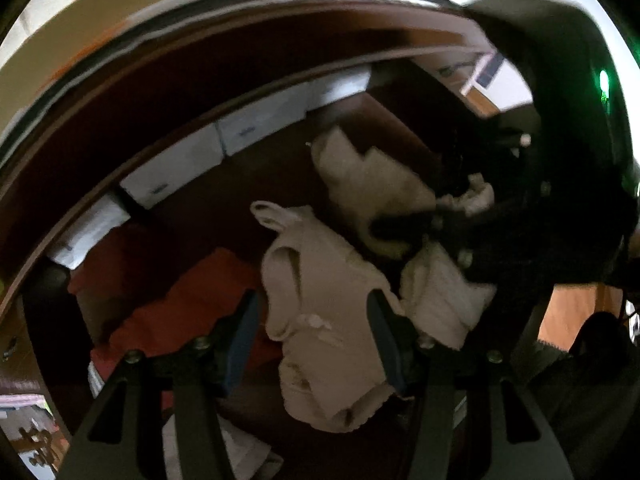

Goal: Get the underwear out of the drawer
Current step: 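Grasp the beige underwear with the left tool while the right tool grasps white underwear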

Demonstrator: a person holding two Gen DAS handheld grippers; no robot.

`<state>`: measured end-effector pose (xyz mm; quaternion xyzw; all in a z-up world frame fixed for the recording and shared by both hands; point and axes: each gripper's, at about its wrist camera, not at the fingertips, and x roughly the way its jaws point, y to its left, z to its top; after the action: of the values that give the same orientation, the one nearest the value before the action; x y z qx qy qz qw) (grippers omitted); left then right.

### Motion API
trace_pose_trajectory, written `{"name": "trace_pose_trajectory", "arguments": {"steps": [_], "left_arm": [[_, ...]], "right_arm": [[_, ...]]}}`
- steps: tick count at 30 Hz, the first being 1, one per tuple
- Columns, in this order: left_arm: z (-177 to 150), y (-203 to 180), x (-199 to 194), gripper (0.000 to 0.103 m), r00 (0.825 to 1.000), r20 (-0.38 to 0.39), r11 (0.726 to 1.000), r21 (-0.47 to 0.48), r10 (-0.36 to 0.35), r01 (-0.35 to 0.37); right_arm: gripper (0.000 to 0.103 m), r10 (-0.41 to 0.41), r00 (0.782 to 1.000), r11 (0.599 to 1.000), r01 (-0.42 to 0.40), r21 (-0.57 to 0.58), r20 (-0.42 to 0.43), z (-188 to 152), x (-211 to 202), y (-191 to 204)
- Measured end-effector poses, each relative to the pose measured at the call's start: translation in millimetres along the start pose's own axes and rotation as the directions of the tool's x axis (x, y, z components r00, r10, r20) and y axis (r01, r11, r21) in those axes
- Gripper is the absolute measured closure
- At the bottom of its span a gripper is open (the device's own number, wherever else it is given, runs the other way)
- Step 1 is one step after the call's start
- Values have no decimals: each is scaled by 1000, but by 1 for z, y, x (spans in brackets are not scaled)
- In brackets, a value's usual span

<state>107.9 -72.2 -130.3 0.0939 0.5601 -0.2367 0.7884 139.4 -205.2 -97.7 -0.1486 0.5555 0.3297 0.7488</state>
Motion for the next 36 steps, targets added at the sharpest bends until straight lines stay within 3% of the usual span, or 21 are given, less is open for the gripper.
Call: {"name": "trace_pose_trajectory", "arguments": {"steps": [5,10,22,23,24,27,33,36], "left_arm": [[2,-6,14,48,998,-44,999,9,-44,44],[8,-3,28,50,990,-102,994,-40,-102,98],[20,-13,53,44,972,-207,994,-23,-112,110],[20,-14,52,46,973,-204,995,-18,-104,102],[19,-15,51,57,976,-198,996,-11,-90,90],[15,-18,44,78,982,-161,995,-11,-104,103],[5,-9,18,84,993,-32,993,-49,-110,109],[-15,-1,-3,84,995,21,995,-46,-93,94]], "right_arm": [[71,-56,997,998,55,25,53,-11,-15,-14],[71,-44,996,999,41,35,83,-15,-22,-23],[71,-32,993,997,25,67,118,-6,-16,-16],[71,-31,993,997,23,69,118,-6,-16,-16],[71,-31,993,997,23,72,117,-7,-16,-17],[71,-35,992,997,26,77,124,-6,-16,-16],[71,-41,989,996,29,82,144,-6,-19,-17],[71,-43,986,996,30,82,159,-7,-22,-16]]}}
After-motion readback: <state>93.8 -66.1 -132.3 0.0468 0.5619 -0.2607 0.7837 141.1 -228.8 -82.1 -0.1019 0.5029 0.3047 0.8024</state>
